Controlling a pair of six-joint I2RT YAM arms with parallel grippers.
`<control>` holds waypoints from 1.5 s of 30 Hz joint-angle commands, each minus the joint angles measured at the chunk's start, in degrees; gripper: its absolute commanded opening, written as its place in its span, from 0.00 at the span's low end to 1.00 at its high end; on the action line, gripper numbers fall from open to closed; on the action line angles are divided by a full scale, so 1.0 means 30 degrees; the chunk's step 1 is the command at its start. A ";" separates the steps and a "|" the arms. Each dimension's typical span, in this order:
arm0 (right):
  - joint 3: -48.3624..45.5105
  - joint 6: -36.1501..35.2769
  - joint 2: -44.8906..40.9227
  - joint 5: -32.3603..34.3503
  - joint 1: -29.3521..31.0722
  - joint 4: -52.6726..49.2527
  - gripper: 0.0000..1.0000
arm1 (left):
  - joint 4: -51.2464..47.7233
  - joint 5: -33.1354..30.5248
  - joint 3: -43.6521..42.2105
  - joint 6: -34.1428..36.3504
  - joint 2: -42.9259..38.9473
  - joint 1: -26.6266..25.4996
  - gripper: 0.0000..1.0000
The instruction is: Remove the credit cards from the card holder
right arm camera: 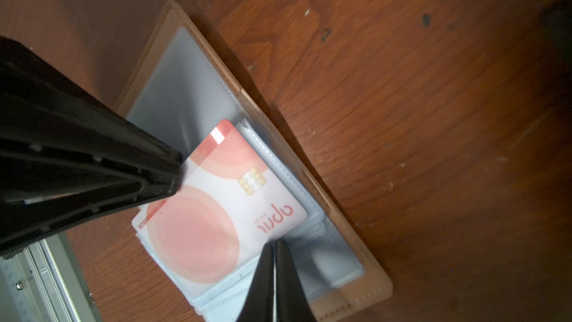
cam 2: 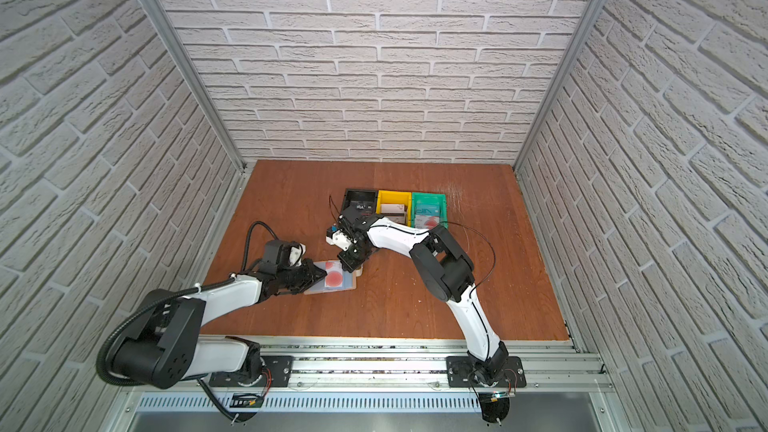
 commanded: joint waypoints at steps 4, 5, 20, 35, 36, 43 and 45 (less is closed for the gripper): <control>-0.0110 -0.0167 0.1070 0.0001 0.0247 -0.0800 0.07 | 0.0704 0.0155 0.0110 0.0206 0.0213 -0.0059 0.15; -0.0115 -0.0171 0.1106 -0.0014 0.0236 -0.0764 0.07 | 0.0694 0.0166 0.0111 0.0239 0.0206 -0.0060 0.15; 0.0004 -0.0178 0.1268 -0.0146 0.0232 -0.0844 0.07 | 0.1465 0.0364 0.0169 0.0100 0.0927 -0.0167 0.14; 0.0163 -0.0207 0.1418 -0.0204 0.0214 -0.1000 0.07 | 0.1641 0.0485 0.0085 0.0074 0.1137 -0.0176 0.07; 0.0161 -0.0207 0.1422 -0.0217 0.0203 -0.1020 0.07 | 0.1641 0.0485 0.0056 0.0070 0.1150 -0.0167 0.06; 0.0134 -0.0164 0.1502 -0.0438 0.0091 -0.1020 0.07 | 0.1555 0.0310 -0.0466 0.0069 0.0894 -0.0065 0.05; 0.0127 -0.0112 0.1527 -0.0505 0.0034 -0.1053 0.07 | 0.1502 0.0310 -0.0647 0.0092 0.0807 0.0048 0.04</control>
